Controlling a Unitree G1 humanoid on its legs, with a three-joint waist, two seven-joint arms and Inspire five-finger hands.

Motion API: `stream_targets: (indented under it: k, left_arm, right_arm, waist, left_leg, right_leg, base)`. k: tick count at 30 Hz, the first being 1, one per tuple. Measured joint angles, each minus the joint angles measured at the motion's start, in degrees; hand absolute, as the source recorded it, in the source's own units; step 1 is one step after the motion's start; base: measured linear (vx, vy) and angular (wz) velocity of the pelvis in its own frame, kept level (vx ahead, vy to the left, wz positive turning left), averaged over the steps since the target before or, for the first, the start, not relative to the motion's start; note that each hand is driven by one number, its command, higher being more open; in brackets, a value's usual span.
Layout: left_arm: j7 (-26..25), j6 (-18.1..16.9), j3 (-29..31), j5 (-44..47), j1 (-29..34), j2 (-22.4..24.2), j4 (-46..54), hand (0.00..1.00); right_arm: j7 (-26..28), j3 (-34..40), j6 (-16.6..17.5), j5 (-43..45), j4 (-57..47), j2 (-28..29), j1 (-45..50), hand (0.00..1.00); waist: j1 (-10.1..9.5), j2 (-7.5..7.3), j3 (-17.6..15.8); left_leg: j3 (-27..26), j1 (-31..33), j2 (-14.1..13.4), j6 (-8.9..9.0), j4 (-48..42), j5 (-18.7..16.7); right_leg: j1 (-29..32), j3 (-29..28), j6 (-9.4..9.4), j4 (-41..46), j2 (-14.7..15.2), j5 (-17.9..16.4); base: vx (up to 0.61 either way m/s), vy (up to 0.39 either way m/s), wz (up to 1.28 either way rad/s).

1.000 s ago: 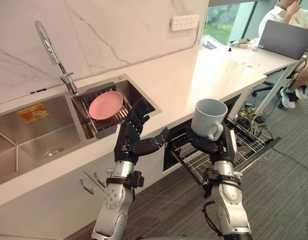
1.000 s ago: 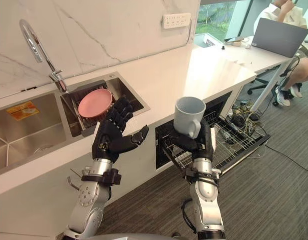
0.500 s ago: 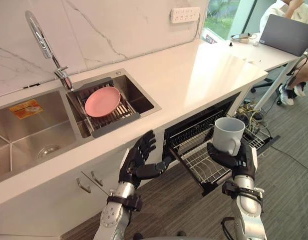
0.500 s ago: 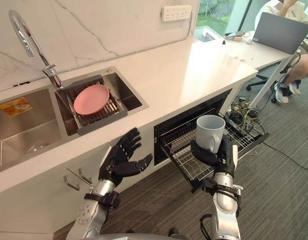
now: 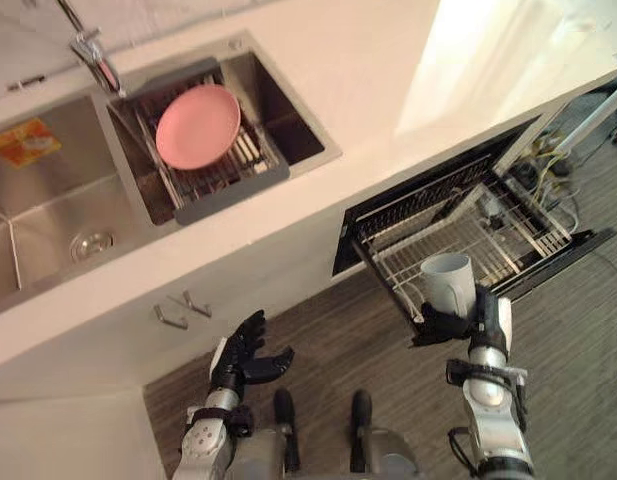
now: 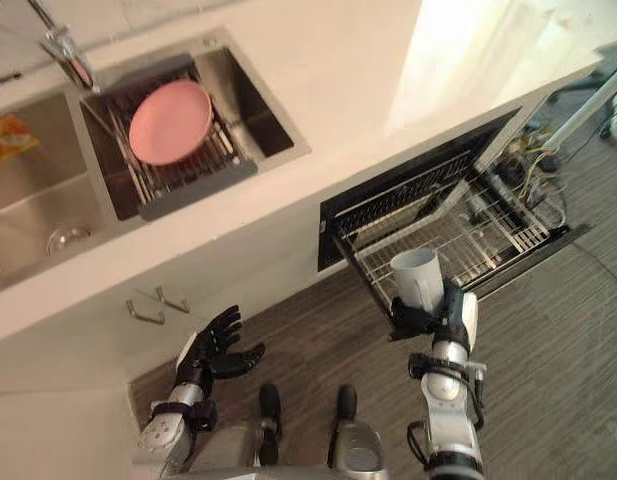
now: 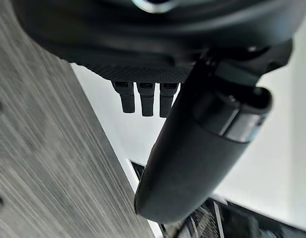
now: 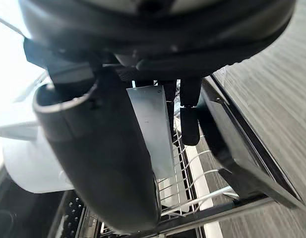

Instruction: Walk over to the sink, pick up the cup, carry it to the dishwasher, place the cup inside the dishwasher, then close the dishwasher door

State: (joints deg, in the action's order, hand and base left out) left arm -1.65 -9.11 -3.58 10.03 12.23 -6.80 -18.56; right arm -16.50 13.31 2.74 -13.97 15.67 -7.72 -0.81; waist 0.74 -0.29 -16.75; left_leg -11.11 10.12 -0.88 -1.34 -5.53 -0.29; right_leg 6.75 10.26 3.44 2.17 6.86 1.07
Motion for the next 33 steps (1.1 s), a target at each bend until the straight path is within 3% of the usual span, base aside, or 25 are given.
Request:
stream_targets:
  k: [8, 9, 17, 26, 31, 33]
  left_arm:
    - [-4.90, -0.47, 4.01, -0.10, -4.18, 0.02, -6.34, 0.90]
    - [-5.16, -0.50, 4.36, -0.12, -5.17, 0.22, -7.52, 0.90]
    - [-6.47, -1.58, 4.88, -0.11, -8.22, 1.55, -11.67, 0.90]
    - [-7.25, -2.27, 4.79, -0.08, -9.99, 3.28, -14.79, 0.90]
    - [-7.32, -2.28, 4.73, -0.15, -10.05, 3.32, -16.55, 0.90]
    - [-7.35, -2.26, 4.74, -0.57, -10.06, 3.32, -16.78, 0.90]
  right_arm:
    - [-4.18, 2.52, -3.43, -1.10, 9.33, -5.30, -15.96, 0.30]
    - [-4.31, 3.19, -3.87, -0.87, 11.12, -6.31, -18.14, 0.90]
    - [-5.25, 6.73, -5.47, 1.42, 19.92, -7.92, -27.77, 0.90]
    - [-6.35, 7.71, -5.49, 3.95, 22.09, -7.84, -30.58, 0.90]
    - [-6.45, 7.44, -5.47, 5.36, 20.85, -7.29, -29.61, 0.90]
    - [-6.77, 6.04, -5.34, 5.43, 12.27, -5.43, -24.54, 0.90]
  waist:
    - [-2.12, 1.58, -5.64]
    - [-2.55, 1.75, -6.29]
    - [-4.09, 2.17, -7.52]
    - [-4.61, 2.80, -7.93]
    - [-4.59, 2.84, -7.95]
    - [-4.50, 2.82, -7.96]
  left_leg:
    - [0.85, 6.31, -0.46, -0.25, -4.23, -0.26]
    - [0.87, 6.85, -0.46, -0.27, -4.41, -0.24]
    - [0.95, 8.86, -0.45, -0.52, -4.69, -0.05]
    - [0.95, 8.64, -0.25, -0.71, -4.03, 0.34]
    - [1.00, 6.89, -0.04, -0.66, -2.45, 1.09]
    - [1.03, 5.83, 0.00, -0.62, -1.51, 1.38]
  right_leg:
    - [5.36, 0.66, -0.20, 3.05, 0.03, 0.12]
    - [5.90, 0.67, -0.22, 3.24, 0.03, 0.13]
    - [8.07, 0.65, -0.23, 3.90, 0.10, 0.13]
    - [8.21, 0.56, -0.24, 3.97, 0.12, 0.13]
    - [7.12, 0.53, -0.27, 3.82, 0.12, 0.12]
    - [6.33, 0.59, -0.31, 3.44, 0.07, 0.09]
  base:
    - [-0.08, 0.005, 0.07]
    - [-0.05, 0.012, 0.01]
    - [0.00, 0.001, 0.00]
    - [0.00, 0.000, 0.00]
    - [0.00, 0.000, 0.00]
    - [0.00, 0.000, 0.00]
